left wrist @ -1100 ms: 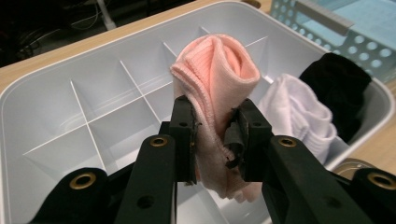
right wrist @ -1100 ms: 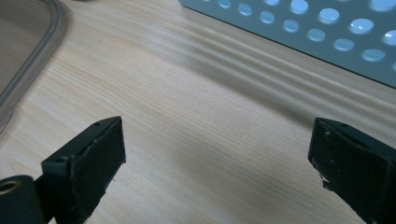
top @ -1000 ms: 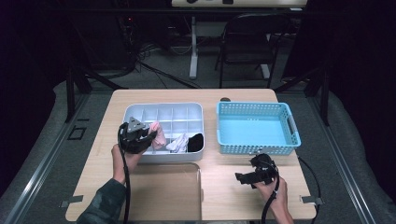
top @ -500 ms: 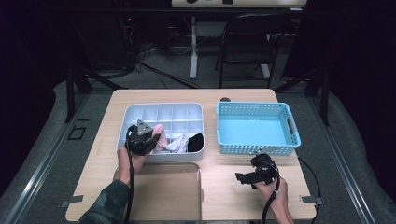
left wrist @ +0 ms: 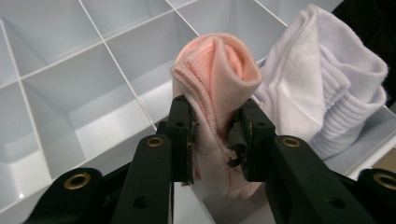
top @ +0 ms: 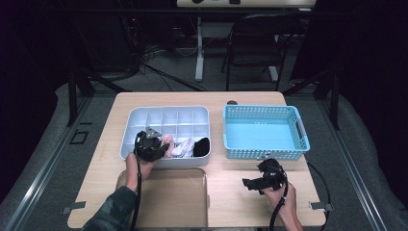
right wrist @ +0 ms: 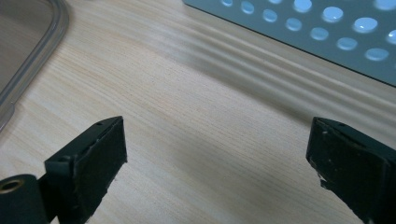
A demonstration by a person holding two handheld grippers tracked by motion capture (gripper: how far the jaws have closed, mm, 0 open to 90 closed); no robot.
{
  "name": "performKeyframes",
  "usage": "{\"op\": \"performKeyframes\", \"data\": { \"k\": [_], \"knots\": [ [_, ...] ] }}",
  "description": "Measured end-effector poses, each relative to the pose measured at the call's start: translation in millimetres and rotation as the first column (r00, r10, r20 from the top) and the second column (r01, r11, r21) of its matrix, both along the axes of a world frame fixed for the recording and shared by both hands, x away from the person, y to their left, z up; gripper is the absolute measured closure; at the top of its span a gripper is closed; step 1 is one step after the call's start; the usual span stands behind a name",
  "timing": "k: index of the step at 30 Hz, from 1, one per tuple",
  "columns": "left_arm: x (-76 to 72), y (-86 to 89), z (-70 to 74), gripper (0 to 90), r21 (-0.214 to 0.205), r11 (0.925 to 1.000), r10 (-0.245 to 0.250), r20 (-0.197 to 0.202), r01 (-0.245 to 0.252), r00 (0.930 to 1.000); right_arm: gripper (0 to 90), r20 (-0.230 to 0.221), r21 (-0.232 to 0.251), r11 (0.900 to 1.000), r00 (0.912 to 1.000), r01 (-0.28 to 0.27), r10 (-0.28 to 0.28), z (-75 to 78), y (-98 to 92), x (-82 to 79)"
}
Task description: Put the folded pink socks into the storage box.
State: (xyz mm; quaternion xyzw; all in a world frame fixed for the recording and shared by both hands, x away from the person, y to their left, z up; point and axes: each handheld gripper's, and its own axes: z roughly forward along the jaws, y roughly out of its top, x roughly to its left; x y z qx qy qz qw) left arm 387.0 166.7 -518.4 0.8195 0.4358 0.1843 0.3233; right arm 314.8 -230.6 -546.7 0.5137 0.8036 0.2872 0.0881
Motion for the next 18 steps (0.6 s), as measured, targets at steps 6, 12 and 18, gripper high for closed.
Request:
{"op": "performKeyframes", "data": {
  "k": [6, 12, 18],
  "knots": [
    [-0.4, -3.5, -1.1, 69.9, 0.014, 0.9999, -0.010, -0.038, 0.010, 0.9992, 4.7, -0.002, -0.003, 1.0000, 1.0000, -0.002, 0.002, -0.1, -0.1, 0.1],
    [0.9, -1.5, -1.1, 67.4, -0.009, 0.9999, -0.012, -0.095, 0.011, 0.9954, 5.0, -0.005, -0.006, 1.0000, 1.0000, -0.005, 0.005, -0.1, 0.1, 0.0],
    [-2.2, 5.1, 12.1, 50.6, -0.056, 0.9982, -0.026, -0.104, 0.021, 0.9942, 5.0, -0.001, -0.007, 1.0000, 1.0000, 0.000, 0.000, -0.1, -0.6, 0.0]
  ]
}}
